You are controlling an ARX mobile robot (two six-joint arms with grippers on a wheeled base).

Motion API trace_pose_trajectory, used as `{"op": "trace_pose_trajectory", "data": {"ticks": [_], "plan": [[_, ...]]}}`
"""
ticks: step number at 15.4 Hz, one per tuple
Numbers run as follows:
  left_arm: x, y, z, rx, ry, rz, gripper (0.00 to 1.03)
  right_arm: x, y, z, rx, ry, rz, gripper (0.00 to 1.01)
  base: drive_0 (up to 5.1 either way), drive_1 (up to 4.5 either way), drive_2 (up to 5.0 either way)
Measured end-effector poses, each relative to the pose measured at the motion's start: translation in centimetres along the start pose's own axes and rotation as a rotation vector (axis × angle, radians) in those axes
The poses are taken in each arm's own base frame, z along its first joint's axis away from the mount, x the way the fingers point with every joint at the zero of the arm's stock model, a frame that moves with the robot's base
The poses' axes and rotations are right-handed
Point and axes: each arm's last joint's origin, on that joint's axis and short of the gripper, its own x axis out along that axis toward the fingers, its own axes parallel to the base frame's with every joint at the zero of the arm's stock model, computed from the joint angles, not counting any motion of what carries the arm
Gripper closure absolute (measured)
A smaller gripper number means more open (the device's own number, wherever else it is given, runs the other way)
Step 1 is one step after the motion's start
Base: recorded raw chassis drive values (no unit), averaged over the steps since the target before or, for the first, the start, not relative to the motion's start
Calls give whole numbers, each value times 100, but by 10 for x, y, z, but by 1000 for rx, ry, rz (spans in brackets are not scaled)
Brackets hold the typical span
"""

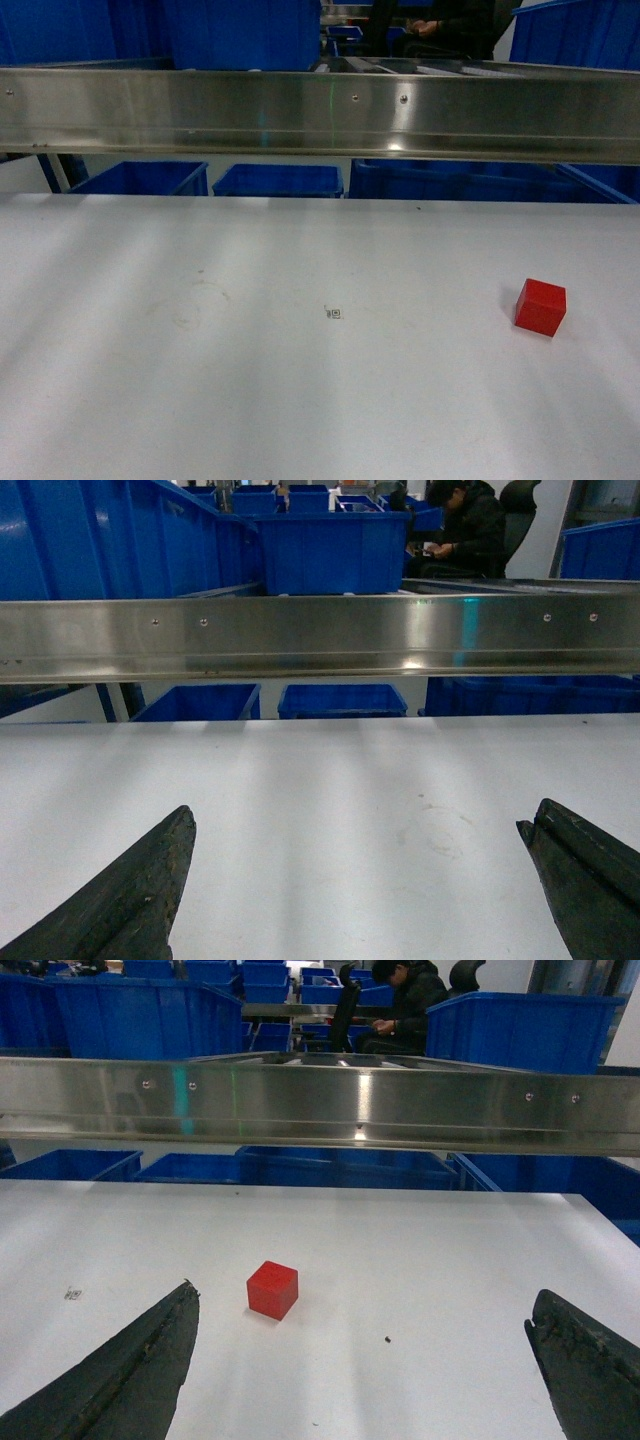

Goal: Place magnetic block on left shelf second layer

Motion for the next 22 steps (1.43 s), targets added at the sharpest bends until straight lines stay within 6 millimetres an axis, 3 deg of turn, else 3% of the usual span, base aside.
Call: {"op": "trace_pose_trajectory", "data": {"ticks": [22], "plan": [[0,0,0,0,0,0,5,4,4,5,13,-32,12,3,0,0,0]]}}
